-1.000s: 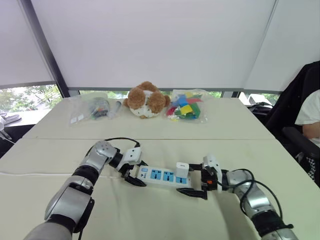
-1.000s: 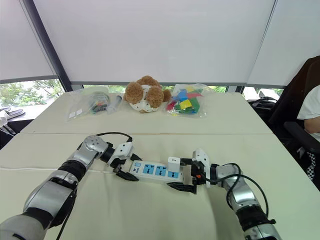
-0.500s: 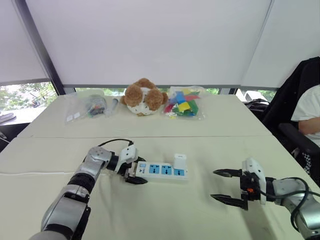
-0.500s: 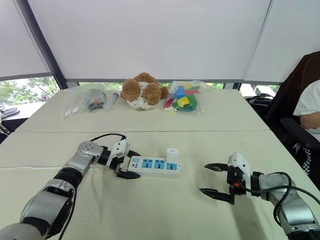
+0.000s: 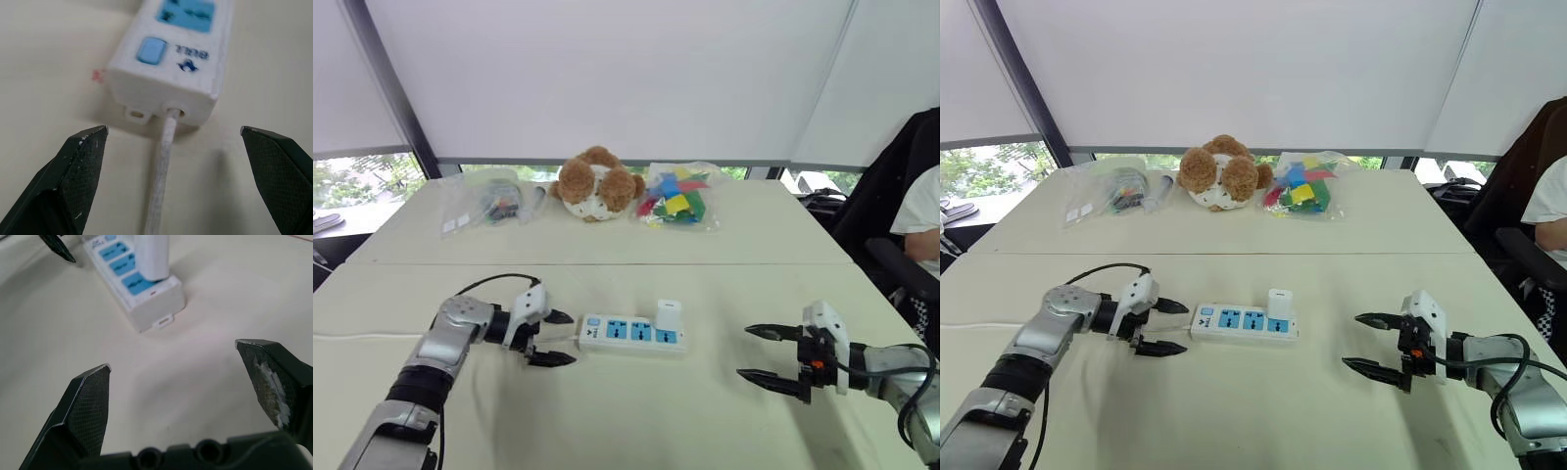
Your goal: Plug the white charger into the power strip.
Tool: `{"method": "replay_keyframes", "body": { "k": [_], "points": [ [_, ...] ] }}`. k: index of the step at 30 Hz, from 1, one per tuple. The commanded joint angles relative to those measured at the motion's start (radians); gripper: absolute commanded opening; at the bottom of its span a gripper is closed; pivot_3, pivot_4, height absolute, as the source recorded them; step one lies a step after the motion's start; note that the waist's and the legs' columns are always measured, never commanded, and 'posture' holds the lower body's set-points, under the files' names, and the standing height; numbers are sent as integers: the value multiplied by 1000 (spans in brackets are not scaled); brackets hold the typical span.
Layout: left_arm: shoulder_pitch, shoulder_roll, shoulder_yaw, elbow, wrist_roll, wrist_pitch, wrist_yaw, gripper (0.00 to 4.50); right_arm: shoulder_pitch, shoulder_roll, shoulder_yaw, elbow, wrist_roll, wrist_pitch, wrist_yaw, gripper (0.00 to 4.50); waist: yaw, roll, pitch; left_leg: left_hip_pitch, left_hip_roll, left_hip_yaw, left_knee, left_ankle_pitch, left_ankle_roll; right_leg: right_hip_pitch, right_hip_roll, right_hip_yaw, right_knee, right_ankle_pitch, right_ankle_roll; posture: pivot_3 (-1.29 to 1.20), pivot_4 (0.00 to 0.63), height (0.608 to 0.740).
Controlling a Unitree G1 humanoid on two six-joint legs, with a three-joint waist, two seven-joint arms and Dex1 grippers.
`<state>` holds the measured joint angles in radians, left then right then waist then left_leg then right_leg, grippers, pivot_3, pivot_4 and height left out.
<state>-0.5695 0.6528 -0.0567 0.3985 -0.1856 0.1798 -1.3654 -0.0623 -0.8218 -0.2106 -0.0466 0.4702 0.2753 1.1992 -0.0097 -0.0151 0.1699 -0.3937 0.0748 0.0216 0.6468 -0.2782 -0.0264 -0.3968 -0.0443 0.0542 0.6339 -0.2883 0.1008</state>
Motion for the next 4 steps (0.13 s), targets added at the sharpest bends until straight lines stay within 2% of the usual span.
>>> {"method": "replay_keyframes", "body": {
  "k": [1,4],
  "points": [
    [42,35,142,-142,-109,171,114,4470,39,-47,-92,-60,80,109,-18,4500,-1,0,0,0,0,0,0,0,0,0,-1,0,0,0,0,0,150,739],
    [132,27,258,-249,-175,269,240,4470,98,-52,-149,-92,115,195,-67,4500,-1,0,0,0,0,0,0,0,0,1,-1,0,0,1,2,0,150,739]
  ]
}}
